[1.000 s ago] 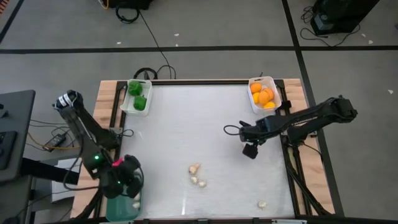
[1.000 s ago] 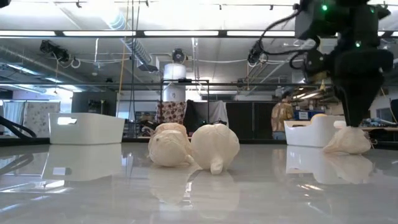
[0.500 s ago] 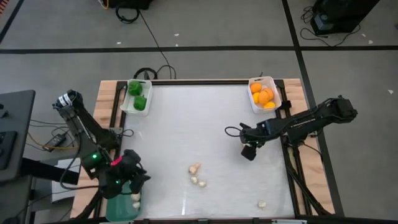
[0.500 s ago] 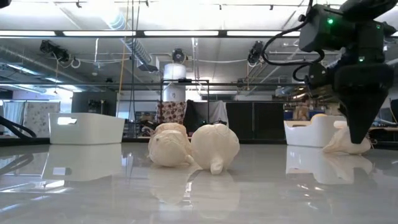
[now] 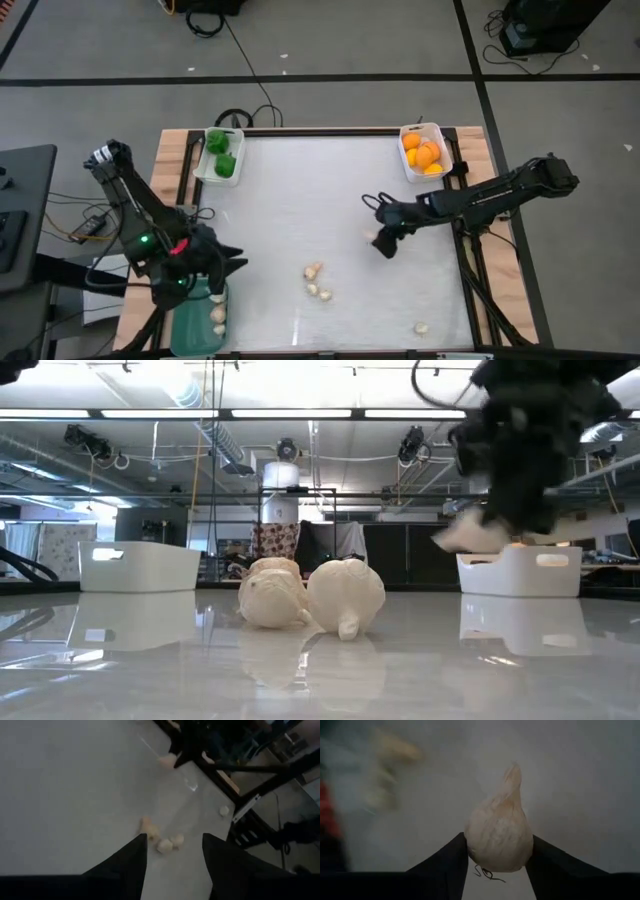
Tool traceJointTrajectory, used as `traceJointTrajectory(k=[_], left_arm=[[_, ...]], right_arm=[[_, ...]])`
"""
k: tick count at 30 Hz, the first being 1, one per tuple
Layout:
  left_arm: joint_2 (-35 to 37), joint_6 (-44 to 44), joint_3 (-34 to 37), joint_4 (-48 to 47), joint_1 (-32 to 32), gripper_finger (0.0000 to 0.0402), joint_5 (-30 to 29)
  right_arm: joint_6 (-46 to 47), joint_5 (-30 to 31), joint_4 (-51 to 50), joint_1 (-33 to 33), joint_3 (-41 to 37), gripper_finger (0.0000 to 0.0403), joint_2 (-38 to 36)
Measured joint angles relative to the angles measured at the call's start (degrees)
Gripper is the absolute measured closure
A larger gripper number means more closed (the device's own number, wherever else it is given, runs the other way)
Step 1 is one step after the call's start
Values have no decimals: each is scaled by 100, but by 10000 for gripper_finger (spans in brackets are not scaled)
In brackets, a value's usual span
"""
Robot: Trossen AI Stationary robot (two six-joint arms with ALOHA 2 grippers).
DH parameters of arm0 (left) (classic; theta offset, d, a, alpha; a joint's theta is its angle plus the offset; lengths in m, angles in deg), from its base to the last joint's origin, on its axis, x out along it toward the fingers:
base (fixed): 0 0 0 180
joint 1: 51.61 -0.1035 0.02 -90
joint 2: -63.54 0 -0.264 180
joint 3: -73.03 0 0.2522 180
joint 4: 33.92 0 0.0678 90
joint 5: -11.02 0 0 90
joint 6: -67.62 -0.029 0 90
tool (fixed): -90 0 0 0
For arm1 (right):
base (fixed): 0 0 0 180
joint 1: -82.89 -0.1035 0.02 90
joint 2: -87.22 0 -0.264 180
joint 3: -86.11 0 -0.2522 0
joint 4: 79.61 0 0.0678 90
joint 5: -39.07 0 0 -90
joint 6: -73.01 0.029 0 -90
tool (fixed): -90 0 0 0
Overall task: Sort produce into baskets
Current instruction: Put the white garlic into the green bin
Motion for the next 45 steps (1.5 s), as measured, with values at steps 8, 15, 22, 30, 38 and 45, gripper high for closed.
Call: traceJointTrajectory(k=[8,15,22,30,38,45], left_arm=[[0,-152,0,95,-475,203,-168],[0,-1334,2,965,-1030,173,-153],[-2,-3102,4,2196,-1522,117,289],[-340,-4185,7,2991,-1980,118,471],[-797,-4648,9,3578,-2324,126,777],[-852,-4971,9,3974,-2772,131,1424]], right_arm=[[51,59,2478,0,0,218,105],[-258,-485,3047,-22,471,217,799],[-744,-572,3156,-33,1573,215,1594],[-1219,-838,3156,-33,2421,215,1982],[-1498,-1027,3282,44,2452,215,1965],[-1931,-942,3532,54,2452,215,1969]])
